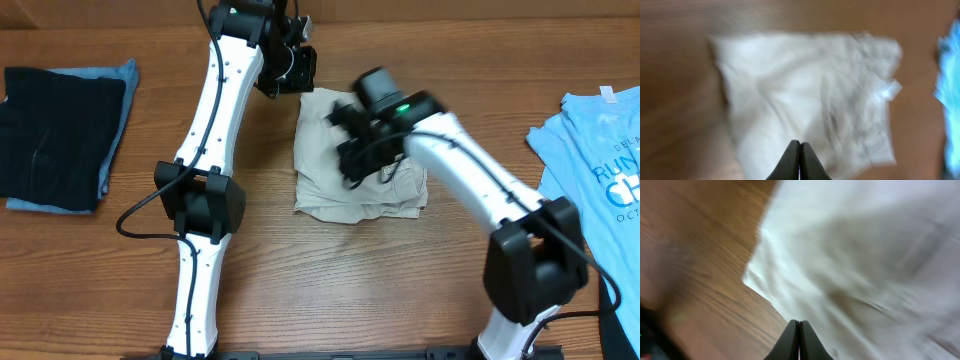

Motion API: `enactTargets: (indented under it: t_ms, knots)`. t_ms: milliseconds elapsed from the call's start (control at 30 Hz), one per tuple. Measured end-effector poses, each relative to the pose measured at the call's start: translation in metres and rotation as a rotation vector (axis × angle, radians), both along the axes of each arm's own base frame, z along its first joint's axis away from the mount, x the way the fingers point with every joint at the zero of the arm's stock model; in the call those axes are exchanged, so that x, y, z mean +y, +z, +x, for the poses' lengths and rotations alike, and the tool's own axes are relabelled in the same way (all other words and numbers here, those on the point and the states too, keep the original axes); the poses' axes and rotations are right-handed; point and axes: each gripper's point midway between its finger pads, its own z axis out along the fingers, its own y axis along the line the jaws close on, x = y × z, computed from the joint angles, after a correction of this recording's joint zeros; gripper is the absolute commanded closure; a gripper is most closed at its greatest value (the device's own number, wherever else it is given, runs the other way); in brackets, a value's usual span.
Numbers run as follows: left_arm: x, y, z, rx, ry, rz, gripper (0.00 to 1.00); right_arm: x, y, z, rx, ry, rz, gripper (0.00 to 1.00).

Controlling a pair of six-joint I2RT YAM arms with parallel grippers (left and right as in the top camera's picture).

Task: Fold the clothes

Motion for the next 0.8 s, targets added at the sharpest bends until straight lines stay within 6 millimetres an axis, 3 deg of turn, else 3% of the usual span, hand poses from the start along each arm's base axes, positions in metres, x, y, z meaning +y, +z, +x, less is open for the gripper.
enactTargets:
  t_ms: [167, 233, 300, 400, 500, 667, 800]
  knots:
    - [-0.013, -0.01, -0.04, 0.177, -0.094, -0.107, 0.96, -0.083, 0.004, 0.028, 0.096, -0.25, 0.073, 0.96]
    - [-0.021, -0.025, -0.057, 0.26, -0.125, -0.132, 0.96, -0.099, 0.006, 0.035, 0.098, -0.295, 0.093, 0.96]
    - [-0.03, -0.042, -0.077, 0.344, -0.162, -0.15, 0.96, -0.101, 0.002, 0.037, 0.091, -0.304, 0.107, 0.96]
    - [-0.044, -0.065, -0.113, 0.471, -0.236, -0.172, 0.96, -0.102, -0.026, 0.015, 0.163, -0.305, 0.1, 0.96]
    - [-0.048, -0.081, -0.132, 0.538, -0.264, -0.178, 0.96, -0.103, -0.055, -0.006, 0.22, -0.308, 0.092, 0.96]
    - [-0.041, -0.122, -0.148, 0.583, -0.274, -0.157, 0.96, -0.105, -0.089, -0.005, 0.135, -0.31, 0.097, 0.96]
    - [-0.038, -0.148, -0.151, 0.555, -0.292, -0.152, 0.96, -0.104, -0.094, -0.004, 0.069, -0.307, 0.123, 0.96]
